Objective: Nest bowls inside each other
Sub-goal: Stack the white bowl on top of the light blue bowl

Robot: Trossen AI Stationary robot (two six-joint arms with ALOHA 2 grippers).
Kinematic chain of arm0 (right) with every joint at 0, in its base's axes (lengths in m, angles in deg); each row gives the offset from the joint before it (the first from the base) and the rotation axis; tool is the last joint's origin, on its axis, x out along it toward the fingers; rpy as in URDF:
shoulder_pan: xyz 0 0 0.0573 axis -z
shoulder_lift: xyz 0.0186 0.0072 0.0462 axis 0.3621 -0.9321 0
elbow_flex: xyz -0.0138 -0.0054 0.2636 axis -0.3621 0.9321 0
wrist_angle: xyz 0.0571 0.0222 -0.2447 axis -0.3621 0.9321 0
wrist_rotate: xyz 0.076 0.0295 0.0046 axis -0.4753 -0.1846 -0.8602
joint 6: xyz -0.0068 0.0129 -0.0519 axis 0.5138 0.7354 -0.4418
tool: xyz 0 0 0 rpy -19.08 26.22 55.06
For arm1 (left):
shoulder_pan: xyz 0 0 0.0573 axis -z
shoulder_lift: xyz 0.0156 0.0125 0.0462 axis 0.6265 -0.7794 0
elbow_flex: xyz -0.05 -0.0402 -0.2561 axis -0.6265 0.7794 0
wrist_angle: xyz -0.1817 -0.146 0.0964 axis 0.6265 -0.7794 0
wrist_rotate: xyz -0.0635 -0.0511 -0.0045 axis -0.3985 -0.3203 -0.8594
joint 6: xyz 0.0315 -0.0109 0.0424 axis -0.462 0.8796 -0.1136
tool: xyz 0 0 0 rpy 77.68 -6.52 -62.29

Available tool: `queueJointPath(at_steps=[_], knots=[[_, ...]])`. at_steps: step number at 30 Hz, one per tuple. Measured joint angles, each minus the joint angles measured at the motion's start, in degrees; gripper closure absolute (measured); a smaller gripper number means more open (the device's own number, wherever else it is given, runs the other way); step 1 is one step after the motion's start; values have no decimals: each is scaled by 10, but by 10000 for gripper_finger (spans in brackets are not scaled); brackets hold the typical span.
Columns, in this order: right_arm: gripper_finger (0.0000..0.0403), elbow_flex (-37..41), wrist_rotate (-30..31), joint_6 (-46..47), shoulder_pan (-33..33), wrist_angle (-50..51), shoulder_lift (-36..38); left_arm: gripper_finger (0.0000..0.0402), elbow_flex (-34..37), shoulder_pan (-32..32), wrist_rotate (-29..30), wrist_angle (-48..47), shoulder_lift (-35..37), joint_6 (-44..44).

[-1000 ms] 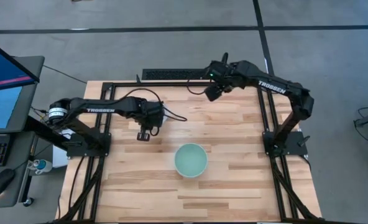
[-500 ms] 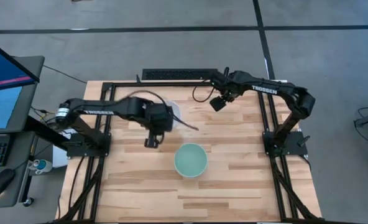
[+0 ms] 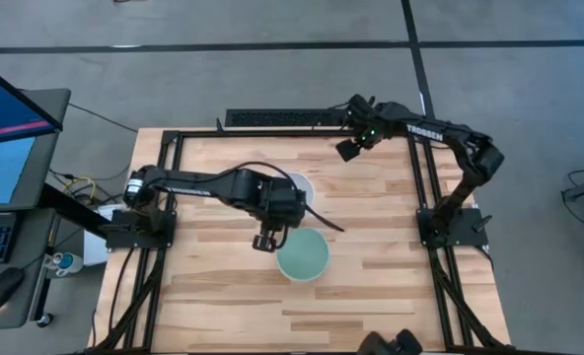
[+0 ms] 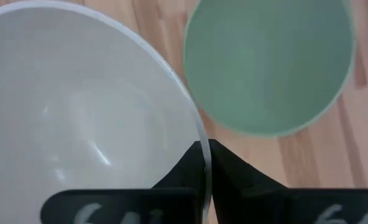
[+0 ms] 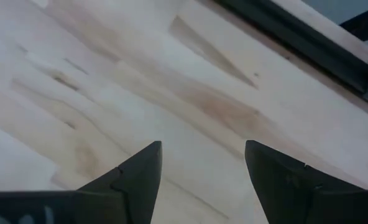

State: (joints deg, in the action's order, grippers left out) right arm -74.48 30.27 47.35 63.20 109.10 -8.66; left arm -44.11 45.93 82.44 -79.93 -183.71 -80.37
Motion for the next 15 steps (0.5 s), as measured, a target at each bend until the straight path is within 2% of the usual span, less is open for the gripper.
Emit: queueJointPath(at_steps=[4, 11, 15], knots=[[148, 0, -13, -18, 36, 1, 0, 401, -28, 27, 11, -2, -18, 50], [148, 0, -17, -34, 67, 7, 0, 401, -30, 89, 30, 6, -37, 172], [148, 0, -17, -47, 68, 12, 0, 401, -59, 129, 33, 28, -55, 193]])
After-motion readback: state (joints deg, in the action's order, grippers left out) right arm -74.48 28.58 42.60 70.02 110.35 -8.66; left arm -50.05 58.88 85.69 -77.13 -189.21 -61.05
